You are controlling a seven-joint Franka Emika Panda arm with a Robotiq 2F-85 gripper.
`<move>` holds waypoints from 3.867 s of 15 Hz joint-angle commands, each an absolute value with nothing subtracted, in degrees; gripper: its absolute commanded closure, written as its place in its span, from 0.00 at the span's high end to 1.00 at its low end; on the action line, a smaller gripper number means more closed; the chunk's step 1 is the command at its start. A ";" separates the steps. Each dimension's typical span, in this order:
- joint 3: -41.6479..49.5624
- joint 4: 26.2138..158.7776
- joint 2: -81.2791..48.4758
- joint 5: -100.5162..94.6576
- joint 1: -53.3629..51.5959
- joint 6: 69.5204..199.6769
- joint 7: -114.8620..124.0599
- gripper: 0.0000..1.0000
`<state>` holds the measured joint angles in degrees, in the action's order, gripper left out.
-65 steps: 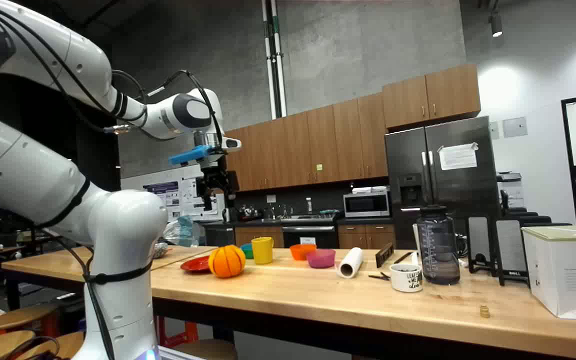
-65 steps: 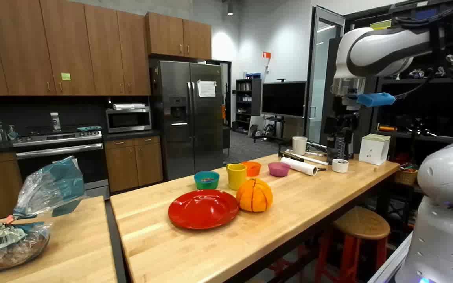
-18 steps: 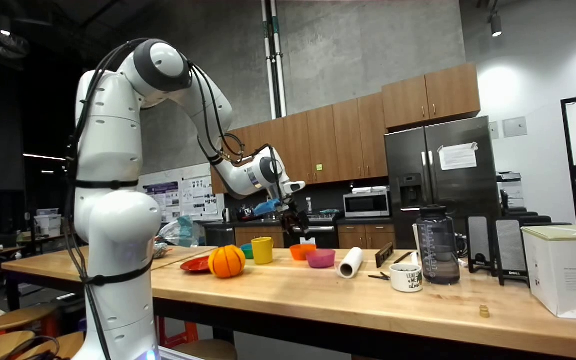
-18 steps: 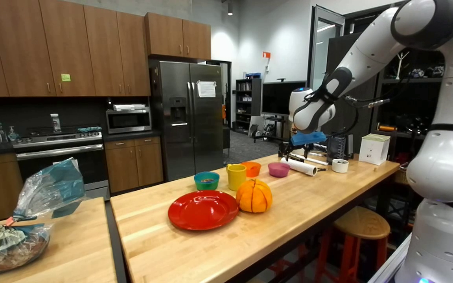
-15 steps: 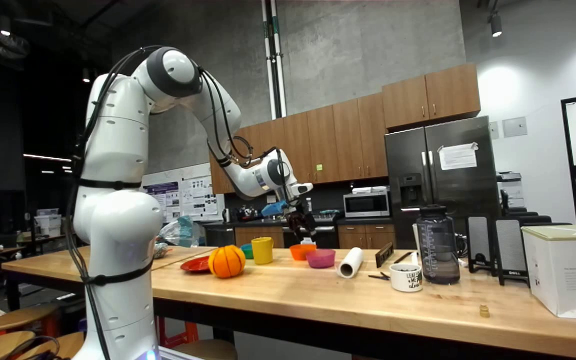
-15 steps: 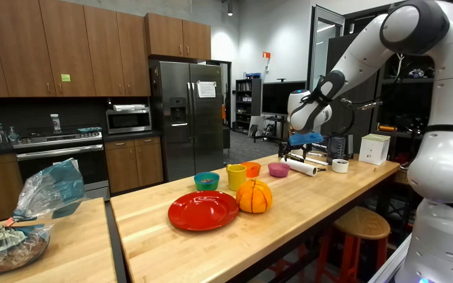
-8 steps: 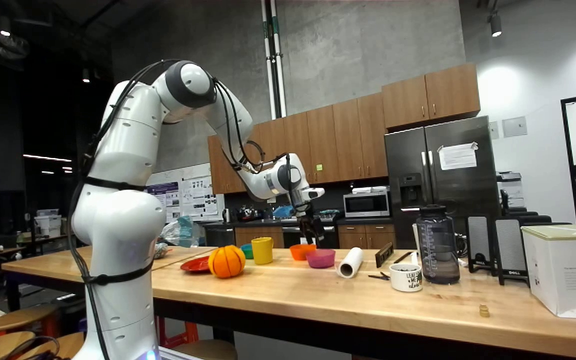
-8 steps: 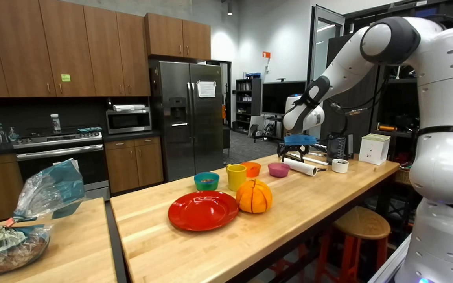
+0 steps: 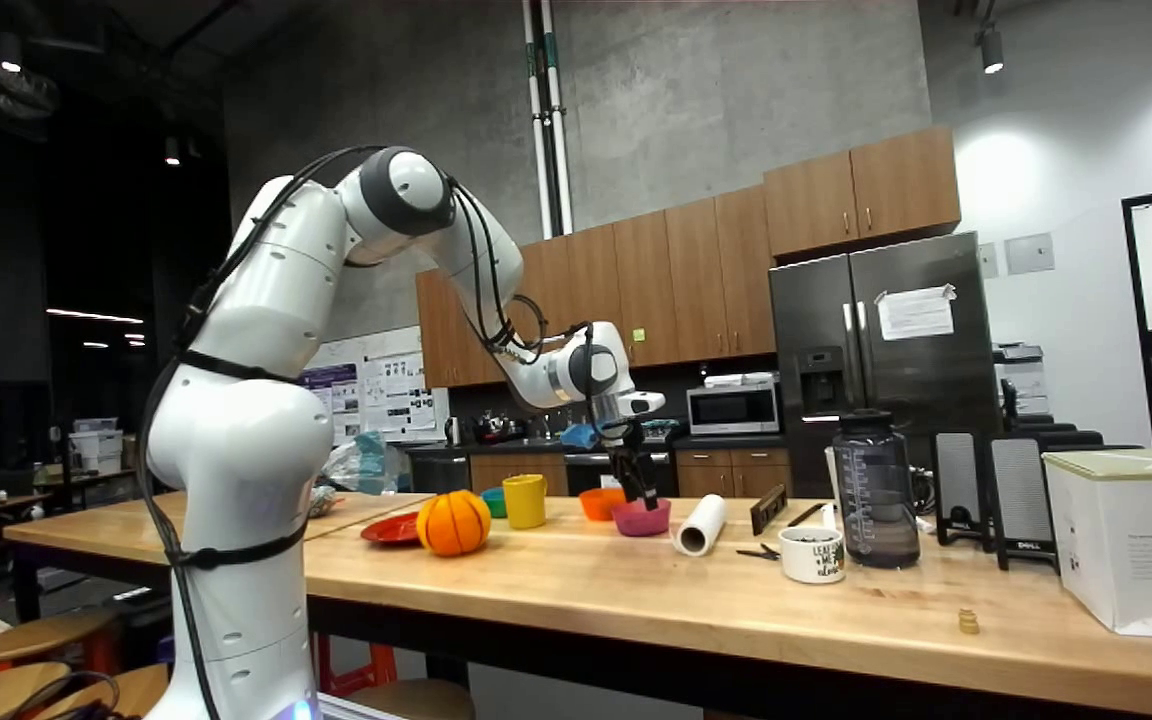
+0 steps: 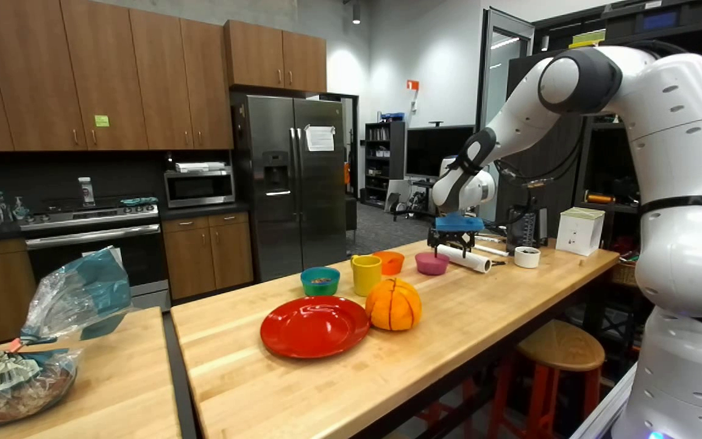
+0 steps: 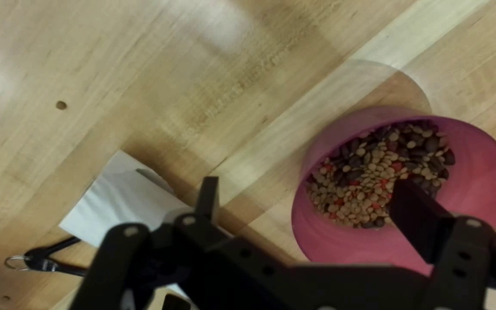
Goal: Pour the contents in the purple bowl into the blue bowl.
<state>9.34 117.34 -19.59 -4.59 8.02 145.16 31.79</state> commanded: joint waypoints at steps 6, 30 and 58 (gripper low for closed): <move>11.43 112.94 -21.93 -1.65 5.89 140.06 32.27 0.53; 11.62 111.73 -22.48 -0.21 5.72 138.49 31.55 0.39; 11.28 106.44 -27.83 3.25 6.18 136.19 31.57 0.36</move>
<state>10.67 108.55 -26.61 1.84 6.55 138.34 32.00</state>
